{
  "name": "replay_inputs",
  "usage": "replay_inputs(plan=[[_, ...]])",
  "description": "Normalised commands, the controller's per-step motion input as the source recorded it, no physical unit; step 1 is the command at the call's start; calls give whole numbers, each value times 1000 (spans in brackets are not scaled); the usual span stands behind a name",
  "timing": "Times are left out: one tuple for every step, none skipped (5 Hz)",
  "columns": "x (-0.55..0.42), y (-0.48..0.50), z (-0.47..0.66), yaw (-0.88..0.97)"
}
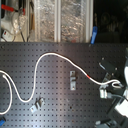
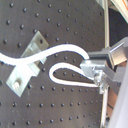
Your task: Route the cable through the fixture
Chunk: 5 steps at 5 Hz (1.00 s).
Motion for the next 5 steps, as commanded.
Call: replay_inputs(plan=[[-329, 40, 5, 511], [-116, 7, -26, 283], [-545, -312, 14, 263], [-416, -193, -213, 157], [-362, 33, -307, 20]])
